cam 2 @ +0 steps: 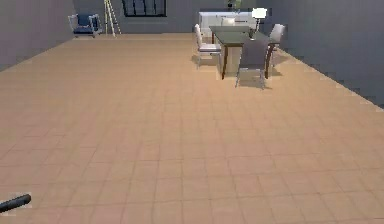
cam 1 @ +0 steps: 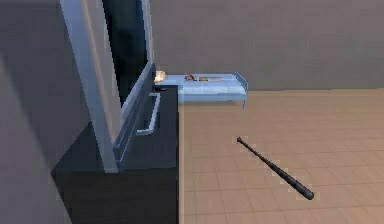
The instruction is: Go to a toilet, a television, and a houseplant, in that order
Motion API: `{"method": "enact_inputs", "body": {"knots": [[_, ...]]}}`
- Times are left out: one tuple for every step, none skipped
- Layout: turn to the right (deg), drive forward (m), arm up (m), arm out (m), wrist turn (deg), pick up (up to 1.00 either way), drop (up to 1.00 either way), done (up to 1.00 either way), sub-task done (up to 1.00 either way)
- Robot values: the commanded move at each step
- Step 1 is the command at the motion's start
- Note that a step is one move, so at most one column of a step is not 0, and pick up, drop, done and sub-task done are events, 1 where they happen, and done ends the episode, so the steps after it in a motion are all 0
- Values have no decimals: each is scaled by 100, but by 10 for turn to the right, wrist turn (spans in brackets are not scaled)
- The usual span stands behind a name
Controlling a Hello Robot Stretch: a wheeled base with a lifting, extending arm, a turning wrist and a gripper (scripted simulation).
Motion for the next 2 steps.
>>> {"method": "enact_inputs", "body": {"knots": [[-240, 0, 0, 0, 0, 0, 0, 0, 0], [-30, 0, 0, 0, 0, 0, 0, 0, 0]]}}
